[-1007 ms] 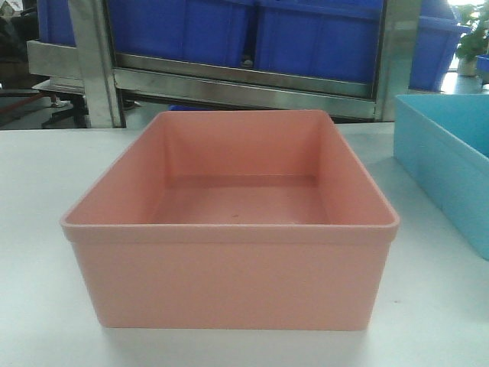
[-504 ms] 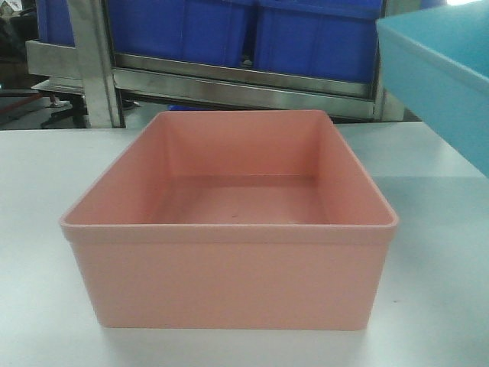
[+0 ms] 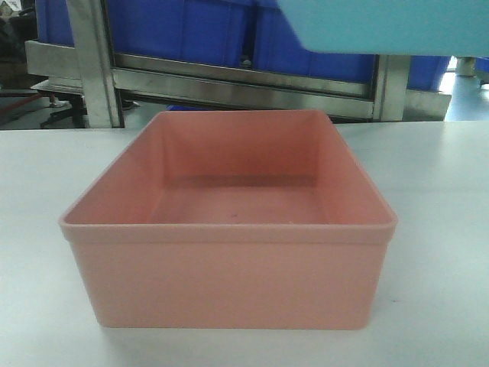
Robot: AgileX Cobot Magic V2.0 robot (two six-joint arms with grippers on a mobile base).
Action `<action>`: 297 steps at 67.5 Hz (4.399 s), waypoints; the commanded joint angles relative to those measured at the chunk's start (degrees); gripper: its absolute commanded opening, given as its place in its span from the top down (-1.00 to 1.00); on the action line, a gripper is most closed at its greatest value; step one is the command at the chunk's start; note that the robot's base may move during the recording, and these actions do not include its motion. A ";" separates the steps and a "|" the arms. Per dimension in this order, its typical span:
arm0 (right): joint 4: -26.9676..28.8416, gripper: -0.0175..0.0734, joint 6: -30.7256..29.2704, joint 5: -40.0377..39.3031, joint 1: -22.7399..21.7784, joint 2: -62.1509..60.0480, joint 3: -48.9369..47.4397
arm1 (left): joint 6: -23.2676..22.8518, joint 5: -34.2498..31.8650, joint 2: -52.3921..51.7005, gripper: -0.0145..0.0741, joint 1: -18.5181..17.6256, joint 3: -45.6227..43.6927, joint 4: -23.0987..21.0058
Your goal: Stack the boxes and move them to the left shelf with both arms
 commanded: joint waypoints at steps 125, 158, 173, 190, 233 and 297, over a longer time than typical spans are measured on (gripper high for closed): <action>-15.99 0.49 26.37 -10.93 29.34 5.30 7.21 | 0.13 -4.65 0.22 0.69 -0.47 -1.64 -0.26; -16.02 0.49 26.37 -11.51 29.34 5.86 7.21 | 0.13 -4.29 0.22 0.69 -0.47 -1.64 -1.34; -16.02 0.49 26.37 -11.75 29.34 7.15 7.21 | 0.13 -4.29 0.22 0.69 -0.47 -1.64 -1.34; -16.02 0.49 26.37 -10.89 29.34 9.27 7.21 | 0.13 -4.40 0.22 0.69 -0.47 -1.64 -1.34; -17.79 -0.72 26.01 -8.25 29.34 10.87 7.21 | 0.13 -4.40 0.22 0.69 -0.47 -1.64 -1.34; -26.48 -0.76 14.48 -9.07 29.34 -4.81 7.25 | 0.13 1.38 18.18 -0.38 -0.47 -16.12 -4.97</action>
